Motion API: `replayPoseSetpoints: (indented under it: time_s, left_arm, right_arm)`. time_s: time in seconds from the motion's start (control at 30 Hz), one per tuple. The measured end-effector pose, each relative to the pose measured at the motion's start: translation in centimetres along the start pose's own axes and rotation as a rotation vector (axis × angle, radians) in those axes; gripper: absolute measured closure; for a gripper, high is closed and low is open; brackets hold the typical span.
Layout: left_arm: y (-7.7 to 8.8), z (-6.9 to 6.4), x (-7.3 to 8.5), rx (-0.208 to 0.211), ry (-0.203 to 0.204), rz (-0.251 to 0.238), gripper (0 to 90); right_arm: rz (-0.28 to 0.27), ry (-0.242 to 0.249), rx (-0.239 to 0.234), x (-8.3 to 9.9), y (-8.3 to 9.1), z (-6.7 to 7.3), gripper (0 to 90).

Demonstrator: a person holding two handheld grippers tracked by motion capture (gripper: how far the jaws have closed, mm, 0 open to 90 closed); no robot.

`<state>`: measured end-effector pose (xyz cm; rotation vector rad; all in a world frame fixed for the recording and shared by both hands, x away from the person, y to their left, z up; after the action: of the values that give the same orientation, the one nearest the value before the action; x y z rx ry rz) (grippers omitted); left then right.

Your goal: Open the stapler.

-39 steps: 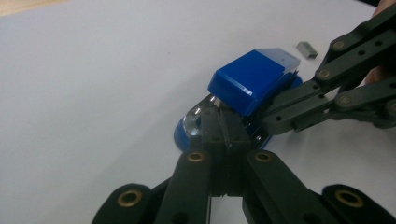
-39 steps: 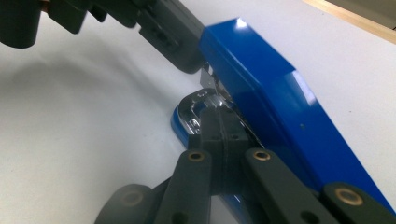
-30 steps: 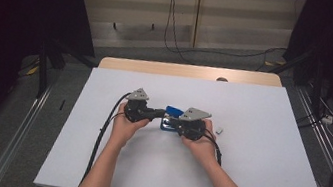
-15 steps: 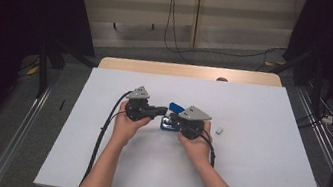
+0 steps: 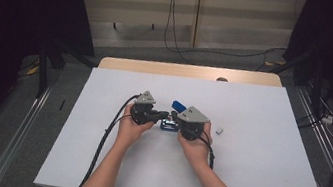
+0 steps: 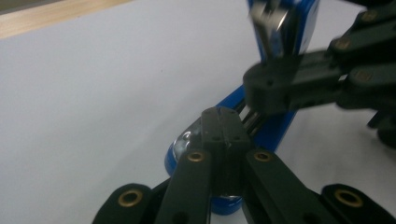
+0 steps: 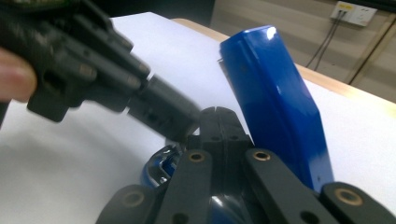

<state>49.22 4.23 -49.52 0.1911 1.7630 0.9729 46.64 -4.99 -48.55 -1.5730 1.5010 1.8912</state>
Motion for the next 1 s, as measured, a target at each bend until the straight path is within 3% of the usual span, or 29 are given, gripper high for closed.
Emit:
replayPoseSetpoints:
  time_s: [0.2,0.6,1.0]
  left_arm:
    - [-0.1,0.0,0.1,0.005,-0.001,0.0,90.0]
    - [-0.7,-0.3,0.0,-0.002,-0.044,-0.007,90.0]
    - [-0.9,-0.6,0.0,0.001,-0.05,0.005,90.0]
  right_arm:
    - [0.016,0.017,0.038,-0.3,0.3,-0.4,90.0]
    - [0.037,0.065,0.129,-0.5,2.1,-2.4,90.0]
    - [0.062,0.035,0.14,0.3,3.2,-3.8,90.0]
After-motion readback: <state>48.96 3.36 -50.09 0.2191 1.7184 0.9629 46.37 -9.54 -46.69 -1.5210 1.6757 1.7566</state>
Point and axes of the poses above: each handheld gripper's, and its own axes: y roughly backward along the jaws, x roughly out of its underside, z roughly to its left, the point moved 8 cm from there along -y, roughly forward along the jaws, and after that the axes turned 11 degrees about z, right-handed, at the moved point
